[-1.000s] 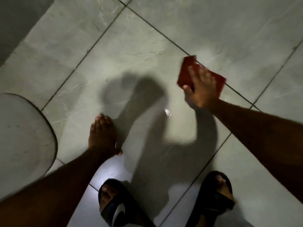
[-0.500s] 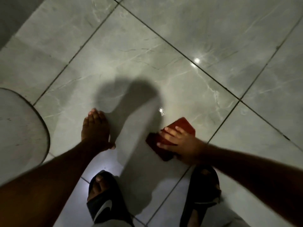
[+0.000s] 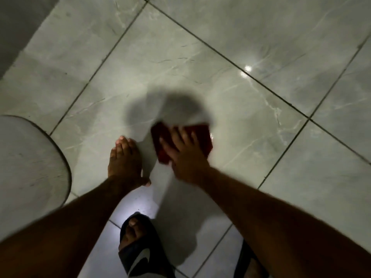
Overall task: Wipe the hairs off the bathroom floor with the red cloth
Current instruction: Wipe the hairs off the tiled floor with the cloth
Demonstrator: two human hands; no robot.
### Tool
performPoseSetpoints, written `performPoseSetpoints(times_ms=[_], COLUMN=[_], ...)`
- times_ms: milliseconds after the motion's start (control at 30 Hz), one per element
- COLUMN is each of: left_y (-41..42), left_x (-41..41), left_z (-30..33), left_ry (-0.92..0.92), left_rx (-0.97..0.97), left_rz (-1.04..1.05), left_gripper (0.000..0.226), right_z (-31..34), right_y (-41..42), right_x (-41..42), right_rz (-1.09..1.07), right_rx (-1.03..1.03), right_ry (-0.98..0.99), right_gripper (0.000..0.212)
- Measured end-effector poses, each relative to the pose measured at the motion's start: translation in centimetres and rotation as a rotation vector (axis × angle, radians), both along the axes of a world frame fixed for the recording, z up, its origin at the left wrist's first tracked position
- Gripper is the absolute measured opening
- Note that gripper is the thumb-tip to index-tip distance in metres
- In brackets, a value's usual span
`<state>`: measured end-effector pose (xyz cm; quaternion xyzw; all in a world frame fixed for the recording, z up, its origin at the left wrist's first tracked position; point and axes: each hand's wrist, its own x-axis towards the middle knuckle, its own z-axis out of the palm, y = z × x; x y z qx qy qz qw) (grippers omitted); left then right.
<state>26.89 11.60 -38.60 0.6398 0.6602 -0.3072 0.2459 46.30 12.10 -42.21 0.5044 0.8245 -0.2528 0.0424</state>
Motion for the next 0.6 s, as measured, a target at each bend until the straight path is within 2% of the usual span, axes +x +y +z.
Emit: performPoseSetpoints(times_ms=[133, 200, 267, 367, 433, 467, 533, 600], left_y=[-0.4, -1.0, -2.5, -5.6, -6.8, -6.9, -6.9, -6.6], left_x=[0.4, 1.0, 2.7, 7.0, 10.4, 12.0, 14.5, 15.8], left_z=[0.8, 1.2, 1.6, 2.7, 3.3, 3.5, 3.7, 3.5], left_ry=[-0.01, -0.02, -0.053, -0.259, -0.387, -0.433, -0.52, -0.547], left_rx=[0.011, 0.05, 0.147, 0.251, 0.179, 0.118, 0.038, 0.049], left_rz=[0.035, 0.042, 0.027, 0.244, 0.521, 0.668, 0.952, 1.148], left_gripper=[0.149, 0.139, 0.113, 0.07, 0.051, 0.05, 0.057, 0.064], right_z=[0.7, 1.1, 1.8, 3.5, 4.8, 5.3, 5.4, 5.1], right_y=[-7.7, -7.5, -6.7, -6.2, -6.4, -6.7, -7.0, -6.8], right_x=[5.7, 8.8, 10.4, 11.0, 10.9, 10.8, 10.3, 9.7], right_rz=[0.411, 0.465, 0.409, 0.066, -0.289, -0.464, -0.772, -1.008], right_rx=[-0.024, -0.024, -0.029, -0.05, -0.098, -0.155, -0.327, -0.433], right_ry=[-0.04, -0.096, -0.165, -0.294, -0.316, -0.283, -0.129, 0.042], right_gripper=[0.086, 0.083, 0.086, 0.103, 0.119, 0.122, 0.114, 0.085])
